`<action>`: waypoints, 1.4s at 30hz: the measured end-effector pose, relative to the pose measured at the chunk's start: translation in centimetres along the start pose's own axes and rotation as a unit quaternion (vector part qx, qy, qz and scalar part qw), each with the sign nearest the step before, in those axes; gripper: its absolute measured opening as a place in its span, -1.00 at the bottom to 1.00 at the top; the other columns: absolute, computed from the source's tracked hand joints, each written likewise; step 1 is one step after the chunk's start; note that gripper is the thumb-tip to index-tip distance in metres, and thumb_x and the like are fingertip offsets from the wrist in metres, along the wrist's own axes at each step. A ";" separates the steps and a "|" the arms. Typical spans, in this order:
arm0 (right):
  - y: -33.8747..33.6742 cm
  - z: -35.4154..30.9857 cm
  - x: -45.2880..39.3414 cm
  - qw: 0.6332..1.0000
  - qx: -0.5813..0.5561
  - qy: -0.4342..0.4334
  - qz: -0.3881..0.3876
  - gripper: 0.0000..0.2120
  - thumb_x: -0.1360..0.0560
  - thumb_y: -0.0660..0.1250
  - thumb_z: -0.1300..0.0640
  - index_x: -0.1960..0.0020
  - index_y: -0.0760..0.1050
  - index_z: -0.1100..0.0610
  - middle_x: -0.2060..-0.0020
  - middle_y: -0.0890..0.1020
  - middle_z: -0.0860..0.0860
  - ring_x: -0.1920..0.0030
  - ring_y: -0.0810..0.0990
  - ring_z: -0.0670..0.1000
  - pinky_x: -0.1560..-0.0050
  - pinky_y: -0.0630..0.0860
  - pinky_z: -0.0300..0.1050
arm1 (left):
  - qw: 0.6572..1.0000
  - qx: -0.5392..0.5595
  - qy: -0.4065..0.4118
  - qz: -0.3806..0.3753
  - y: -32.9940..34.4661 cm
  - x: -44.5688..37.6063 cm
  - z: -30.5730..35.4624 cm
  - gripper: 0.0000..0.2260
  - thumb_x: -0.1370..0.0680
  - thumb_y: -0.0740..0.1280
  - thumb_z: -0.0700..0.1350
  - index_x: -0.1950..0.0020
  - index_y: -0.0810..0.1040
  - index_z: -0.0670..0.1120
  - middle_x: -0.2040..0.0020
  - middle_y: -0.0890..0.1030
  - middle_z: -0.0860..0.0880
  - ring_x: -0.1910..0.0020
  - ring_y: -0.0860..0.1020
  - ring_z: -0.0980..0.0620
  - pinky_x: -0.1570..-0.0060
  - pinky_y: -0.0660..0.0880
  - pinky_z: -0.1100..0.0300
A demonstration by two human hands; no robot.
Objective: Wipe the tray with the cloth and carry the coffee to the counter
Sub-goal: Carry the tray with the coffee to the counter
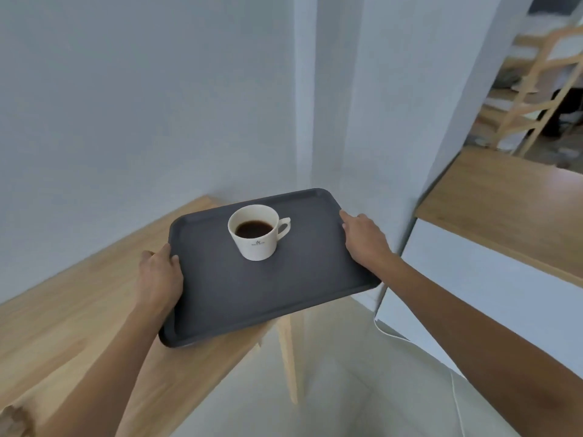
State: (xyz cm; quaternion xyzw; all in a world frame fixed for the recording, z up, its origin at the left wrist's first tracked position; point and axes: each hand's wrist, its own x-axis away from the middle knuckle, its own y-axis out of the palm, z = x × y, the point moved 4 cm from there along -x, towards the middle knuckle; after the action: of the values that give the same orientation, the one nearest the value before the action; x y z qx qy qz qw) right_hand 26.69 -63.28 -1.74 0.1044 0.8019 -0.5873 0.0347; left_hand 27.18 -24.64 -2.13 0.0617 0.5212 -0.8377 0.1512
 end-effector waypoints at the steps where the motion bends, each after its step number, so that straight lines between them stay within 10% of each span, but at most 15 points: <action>1: -0.9 1.8 0.3 1.000 0.003 0.015 0.005 -0.72 -0.63 0.00 0.18 -0.30 0.33 0.10 0.16 0.40 0.10 0.21 0.45 0.12 0.21 0.35 -0.05 | 1.000 -0.001 0.021 -0.005 1.0 -0.6 1.7 -0.82 -0.59 0.12 -0.20 0.01 0.48 -0.25 0.11 0.49 -0.35 0.18 0.34 -0.16 0.18 0.27 0.05; 12: -10.6 26.6 5.1 0.980 -0.022 0.182 0.078 -0.88 -0.49 0.03 0.33 0.14 0.31 0.21 0.35 0.40 0.06 0.33 0.40 0.14 0.37 0.29 -0.01 | 0.975 0.075 0.196 -0.073 14.4 -0.9 28.2 -0.83 -0.58 0.12 -0.24 0.08 0.49 -0.24 0.24 0.43 -0.25 0.21 0.37 -0.17 0.18 0.28 0.07; 18: -15.3 39.8 7.9 0.957 -0.030 0.271 0.095 -0.70 -0.51 0.04 0.37 -0.19 0.38 0.29 0.12 0.55 0.25 0.13 0.54 0.27 0.16 0.47 0.10 | 0.952 0.110 0.262 -0.113 21.4 1.8 43.3 -0.82 -0.58 0.12 -0.23 0.01 0.51 -0.21 0.21 0.42 -0.24 0.22 0.32 -0.10 0.16 0.28 0.08; 27: -17.4 56.1 11.6 0.924 0.031 0.367 0.109 -0.92 -0.55 0.07 0.22 0.07 0.29 0.07 0.25 0.45 0.12 0.26 0.47 0.19 0.29 0.32 -0.01 | 0.916 0.157 0.324 -0.178 31.2 5.7 60.3 -0.79 -0.60 0.11 -0.22 -0.09 0.52 -0.22 0.14 0.37 -0.17 0.30 0.33 -0.01 0.06 0.38 0.05; 34: -16.4 65.9 10.9 0.890 0.038 0.443 0.103 -0.62 -0.62 0.03 0.17 -0.43 0.25 0.09 0.14 0.37 0.10 0.22 0.43 0.19 0.17 0.40 -0.01 | 0.895 0.136 0.359 -0.229 42.5 5.6 69.9 -0.81 -0.61 0.11 -0.18 -0.12 0.46 -0.20 0.10 0.46 -0.25 0.26 0.37 -0.09 0.17 0.33 0.08; 42: -14.2 74.8 7.5 0.850 0.023 0.515 0.106 -0.56 -0.62 0.03 0.17 -0.50 0.17 0.05 0.11 0.34 0.08 0.08 0.56 0.30 0.16 0.38 0.01 | 0.872 0.158 0.361 -0.290 52.8 4.1 79.7 -0.65 -0.64 0.10 -0.14 -0.40 0.37 -0.20 -0.05 0.45 -0.23 0.11 0.43 -0.11 0.00 0.41 0.02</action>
State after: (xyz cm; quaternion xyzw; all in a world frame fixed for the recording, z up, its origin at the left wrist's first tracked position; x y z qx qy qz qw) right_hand 11.38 -137.44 -12.85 0.4775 0.6746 -0.4605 -0.3237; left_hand 44.39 -118.18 -12.56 0.2290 0.3950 -0.8345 -0.3085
